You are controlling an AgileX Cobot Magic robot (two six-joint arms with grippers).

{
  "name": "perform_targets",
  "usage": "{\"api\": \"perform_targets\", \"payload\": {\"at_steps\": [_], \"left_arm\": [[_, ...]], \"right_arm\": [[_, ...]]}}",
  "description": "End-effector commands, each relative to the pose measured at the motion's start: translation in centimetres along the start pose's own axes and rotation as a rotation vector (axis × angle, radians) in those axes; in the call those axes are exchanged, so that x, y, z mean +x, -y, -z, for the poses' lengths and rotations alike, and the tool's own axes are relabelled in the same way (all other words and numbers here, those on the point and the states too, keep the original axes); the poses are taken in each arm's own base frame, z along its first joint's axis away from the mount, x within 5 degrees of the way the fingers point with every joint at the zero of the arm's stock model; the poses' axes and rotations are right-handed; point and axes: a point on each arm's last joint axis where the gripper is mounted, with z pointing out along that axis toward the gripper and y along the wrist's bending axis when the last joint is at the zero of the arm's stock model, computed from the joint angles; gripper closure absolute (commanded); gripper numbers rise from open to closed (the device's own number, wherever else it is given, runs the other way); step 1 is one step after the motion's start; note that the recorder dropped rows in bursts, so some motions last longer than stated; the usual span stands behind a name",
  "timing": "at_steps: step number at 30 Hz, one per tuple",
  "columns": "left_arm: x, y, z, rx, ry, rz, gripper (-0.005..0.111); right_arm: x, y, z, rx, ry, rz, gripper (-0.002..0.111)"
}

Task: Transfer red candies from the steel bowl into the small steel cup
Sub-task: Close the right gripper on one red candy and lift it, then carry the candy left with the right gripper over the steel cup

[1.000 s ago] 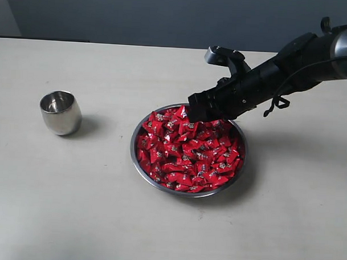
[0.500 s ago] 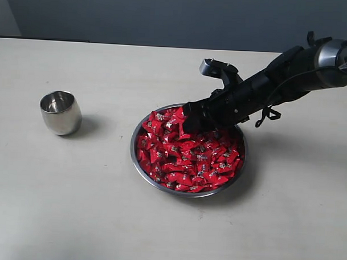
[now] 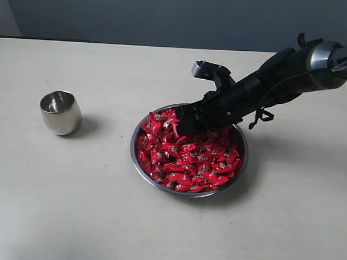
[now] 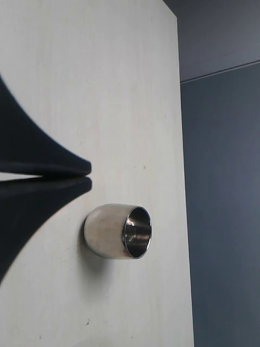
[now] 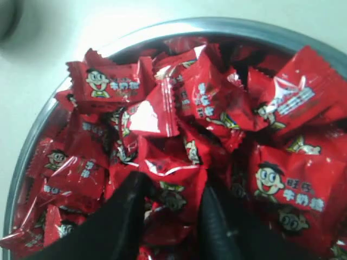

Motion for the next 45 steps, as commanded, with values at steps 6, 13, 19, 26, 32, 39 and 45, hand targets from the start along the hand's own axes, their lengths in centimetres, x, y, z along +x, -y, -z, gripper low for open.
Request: {"api": "perform_targets", "payload": {"at_steps": [6, 13, 19, 26, 32, 39, 45], "left_arm": [[0.1, 0.0, 0.0, 0.0, 0.002, 0.003, 0.106], [0.1, 0.0, 0.0, 0.0, 0.002, 0.003, 0.106], [0.1, 0.0, 0.0, 0.0, 0.002, 0.003, 0.106], [0.1, 0.0, 0.0, 0.0, 0.002, 0.003, 0.106], [0.1, 0.0, 0.0, 0.0, 0.002, 0.003, 0.106], [0.1, 0.0, 0.0, 0.0, 0.002, 0.003, 0.106], [0.1, 0.0, 0.0, 0.0, 0.002, 0.003, 0.106]], "right_arm": [[-0.3, 0.1, 0.0, 0.023, 0.022, 0.014, 0.109], [-0.7, -0.3, 1.1, 0.05, 0.028, 0.083, 0.109], [-1.6, -1.3, 3.3, 0.094, 0.085, 0.131, 0.109], [-2.1, -2.0, 4.8, 0.123, 0.113, 0.172, 0.109], [-2.1, -2.1, 5.2, 0.137, 0.11, 0.159, 0.109], [-2.8, -2.7, 6.0, 0.123, 0.185, 0.17, 0.109], [-5.3, -4.0, 6.5, 0.051, 0.259, 0.253, 0.109]]}}
